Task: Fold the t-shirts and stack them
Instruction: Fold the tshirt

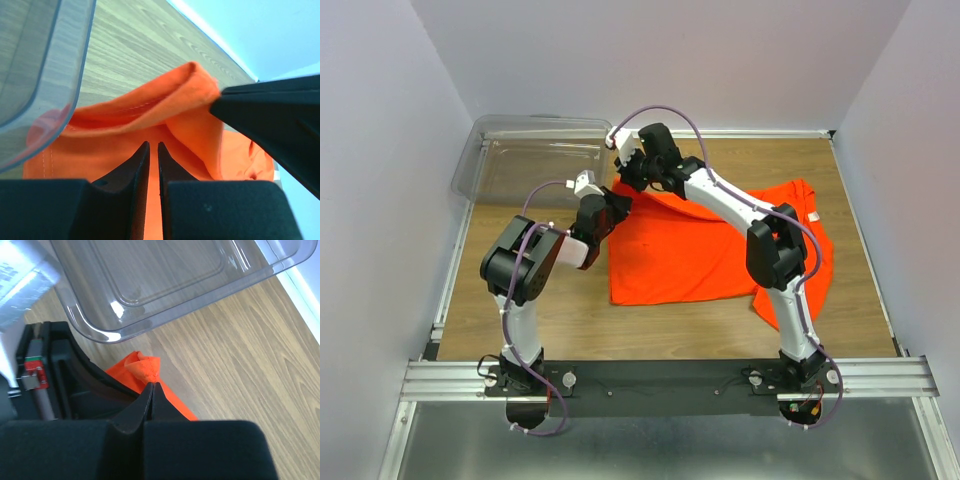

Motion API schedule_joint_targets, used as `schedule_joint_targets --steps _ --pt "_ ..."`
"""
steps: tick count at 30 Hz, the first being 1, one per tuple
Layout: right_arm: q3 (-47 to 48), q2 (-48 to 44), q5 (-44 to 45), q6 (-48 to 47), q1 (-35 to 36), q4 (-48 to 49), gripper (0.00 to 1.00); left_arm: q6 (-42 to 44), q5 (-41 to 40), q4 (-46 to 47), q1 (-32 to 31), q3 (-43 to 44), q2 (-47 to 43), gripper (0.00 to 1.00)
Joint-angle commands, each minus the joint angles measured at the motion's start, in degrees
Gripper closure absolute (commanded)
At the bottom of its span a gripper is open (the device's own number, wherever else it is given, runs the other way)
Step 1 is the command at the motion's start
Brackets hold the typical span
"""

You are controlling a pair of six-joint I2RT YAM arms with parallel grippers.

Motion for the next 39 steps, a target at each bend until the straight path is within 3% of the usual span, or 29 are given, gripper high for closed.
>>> schedule_joint_targets --steps 1,14,39 --pt "-0.28 -2.75 0.26 1.51 -0.32 1.7 0.99 -1.3 -3.38 -5.56 -0.1 2.18 1.34 0.81" --pt "0.78 -3.1 0.17 2.74 -0.76 2.05 0.99 -2.18 -6.28 -13.39 0.17 6.14 1.87 0.84" --pt "-2.47 -4.15 -2.73 3.71 -0.76 2.4 0.99 -4.12 -13.22 -18.93 0.17 12.64 3.98 0.86"
